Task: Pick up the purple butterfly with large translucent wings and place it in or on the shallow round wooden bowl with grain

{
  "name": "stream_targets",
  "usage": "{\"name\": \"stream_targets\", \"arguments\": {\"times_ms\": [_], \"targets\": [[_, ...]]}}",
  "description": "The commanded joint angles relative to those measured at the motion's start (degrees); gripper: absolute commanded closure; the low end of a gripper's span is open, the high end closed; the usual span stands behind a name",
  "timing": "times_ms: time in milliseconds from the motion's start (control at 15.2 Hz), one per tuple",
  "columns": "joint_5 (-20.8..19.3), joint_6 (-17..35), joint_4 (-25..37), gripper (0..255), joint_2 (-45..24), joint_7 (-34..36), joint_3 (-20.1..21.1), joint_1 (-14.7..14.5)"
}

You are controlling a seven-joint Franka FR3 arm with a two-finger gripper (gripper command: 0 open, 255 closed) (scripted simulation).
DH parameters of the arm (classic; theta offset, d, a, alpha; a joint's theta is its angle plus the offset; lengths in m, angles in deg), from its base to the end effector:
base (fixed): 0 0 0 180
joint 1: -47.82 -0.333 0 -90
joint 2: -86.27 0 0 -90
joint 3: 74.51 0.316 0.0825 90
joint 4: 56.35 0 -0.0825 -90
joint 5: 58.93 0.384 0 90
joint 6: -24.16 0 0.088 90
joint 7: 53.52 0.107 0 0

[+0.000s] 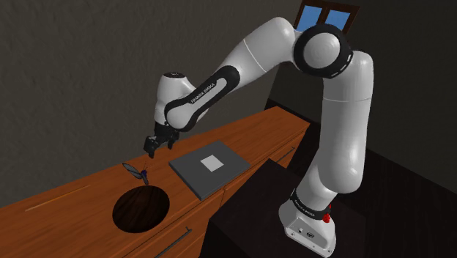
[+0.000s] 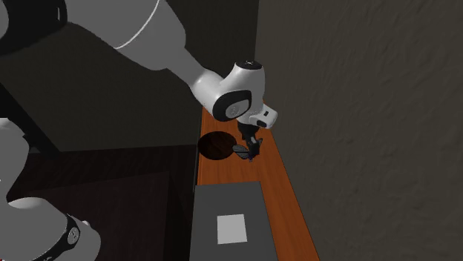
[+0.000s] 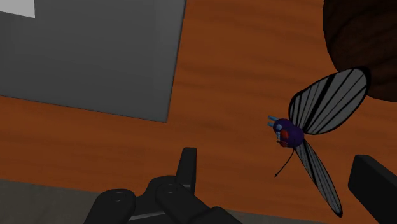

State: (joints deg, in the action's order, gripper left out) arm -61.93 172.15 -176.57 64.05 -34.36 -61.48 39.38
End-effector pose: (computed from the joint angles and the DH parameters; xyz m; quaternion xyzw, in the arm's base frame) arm 0.5535 0.2161 0.2480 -0.9977 -0.0311 -0.0412 0.0442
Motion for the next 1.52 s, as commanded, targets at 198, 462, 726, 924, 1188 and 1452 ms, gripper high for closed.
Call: {"name": "stream_targets", "arguments": {"times_ms": [198, 462, 726, 924, 1188, 1452], "targets": [[-0.9, 1.63, 8.93, 0, -10.2, 2.17, -0.65, -2.41], [-1.46, 3.42, 9.92, 0, -12.97, 2.54, -1.21, -3.05], [-1.91, 4.91, 10.98, 0, -15.52, 2.84, -1.71, -3.62], [-1.91, 4.92, 10.98, 0, -15.52, 2.84, -1.72, -3.62], [-1.91, 4.9, 10.98, 0, -15.51, 2.84, -1.71, -3.62], [-1.91, 4.9, 10.98, 255, -15.51, 2.84, -1.71, -3.62]]}}
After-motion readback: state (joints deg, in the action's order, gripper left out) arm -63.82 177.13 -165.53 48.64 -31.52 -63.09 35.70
